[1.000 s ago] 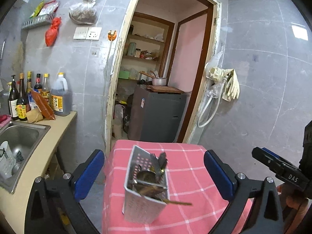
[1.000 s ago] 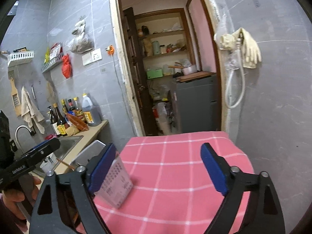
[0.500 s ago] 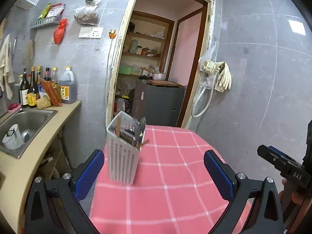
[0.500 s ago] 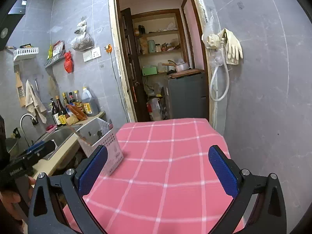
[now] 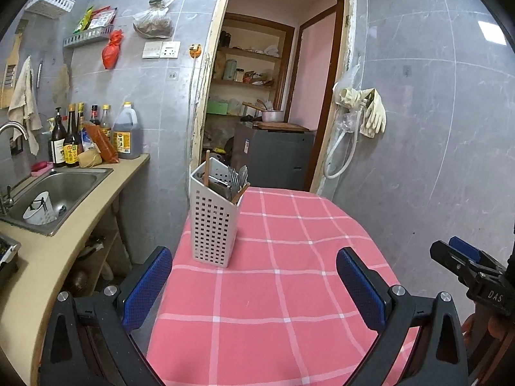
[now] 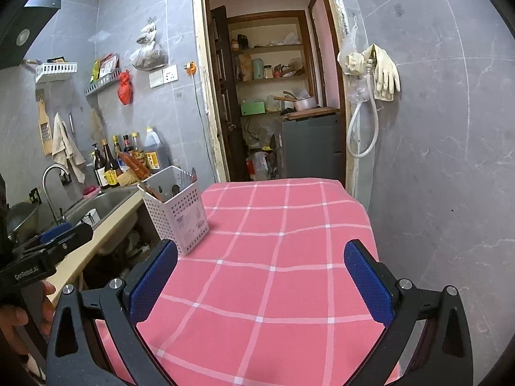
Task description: Organize utensils
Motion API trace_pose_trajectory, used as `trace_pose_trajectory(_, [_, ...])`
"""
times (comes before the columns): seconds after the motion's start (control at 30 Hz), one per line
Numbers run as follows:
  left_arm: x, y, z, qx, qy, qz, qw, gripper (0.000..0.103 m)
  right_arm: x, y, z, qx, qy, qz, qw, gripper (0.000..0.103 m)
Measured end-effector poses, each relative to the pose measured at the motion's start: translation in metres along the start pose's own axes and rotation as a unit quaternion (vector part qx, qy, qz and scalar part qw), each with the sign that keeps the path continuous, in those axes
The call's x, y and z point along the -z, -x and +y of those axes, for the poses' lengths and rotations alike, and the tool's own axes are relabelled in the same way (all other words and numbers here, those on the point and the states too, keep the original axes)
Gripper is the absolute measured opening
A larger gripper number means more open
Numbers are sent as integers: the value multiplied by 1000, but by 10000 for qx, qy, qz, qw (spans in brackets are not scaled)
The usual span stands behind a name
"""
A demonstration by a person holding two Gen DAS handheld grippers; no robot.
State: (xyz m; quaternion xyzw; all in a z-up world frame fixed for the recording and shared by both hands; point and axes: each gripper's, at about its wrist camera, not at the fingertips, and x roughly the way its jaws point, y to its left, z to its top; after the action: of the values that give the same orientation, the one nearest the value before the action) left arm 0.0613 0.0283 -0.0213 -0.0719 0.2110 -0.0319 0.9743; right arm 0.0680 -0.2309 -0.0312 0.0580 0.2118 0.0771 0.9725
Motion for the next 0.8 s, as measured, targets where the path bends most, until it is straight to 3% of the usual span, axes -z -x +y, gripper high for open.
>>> trace_pose_trajectory(0.8, [5,-5,-9,5,-62,72,10000,103,-1,-6,-9,85,-89,89,9999,102])
